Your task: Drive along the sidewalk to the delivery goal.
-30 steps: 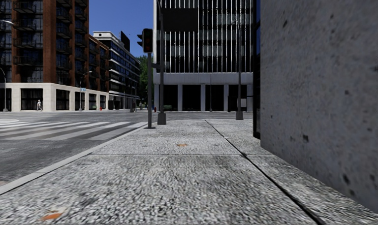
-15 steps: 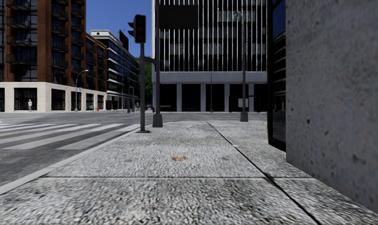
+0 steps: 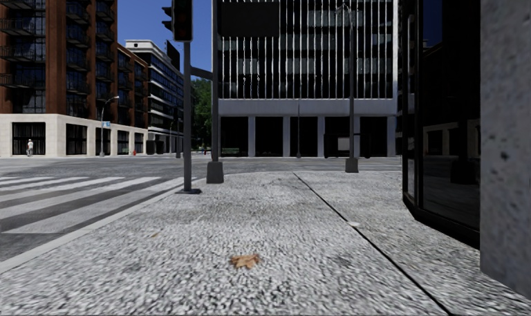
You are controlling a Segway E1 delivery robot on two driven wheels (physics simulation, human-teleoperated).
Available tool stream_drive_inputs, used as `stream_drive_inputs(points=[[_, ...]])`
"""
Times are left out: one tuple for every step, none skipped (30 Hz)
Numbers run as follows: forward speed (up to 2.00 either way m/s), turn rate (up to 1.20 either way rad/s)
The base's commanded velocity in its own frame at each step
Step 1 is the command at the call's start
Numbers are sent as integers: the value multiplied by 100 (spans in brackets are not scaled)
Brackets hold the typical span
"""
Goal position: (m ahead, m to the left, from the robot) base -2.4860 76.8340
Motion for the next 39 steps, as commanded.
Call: stream_drive_inputs(points=[[200, 25], [200, 33], [200, 35], [200, 38], [200, 38], [200, 40], [200, 47], [200, 56], [200, 58], [200, 58], [200, 59], [200, 59], [200, 59], [200, 59], [200, 59], [200, 59], [200, 59], [200, 59], [200, 59], [200, 59], [200, 59], [200, 59], [200, 59], [200, 59], [200, 59], [200, 59], [200, 59], [200, 59], [200, 59], [200, 59], [200, 59], [200, 59], [200, 59], [200, 59], [200, 59], [200, 59], [200, 59], [200, 59], [200, 59]])
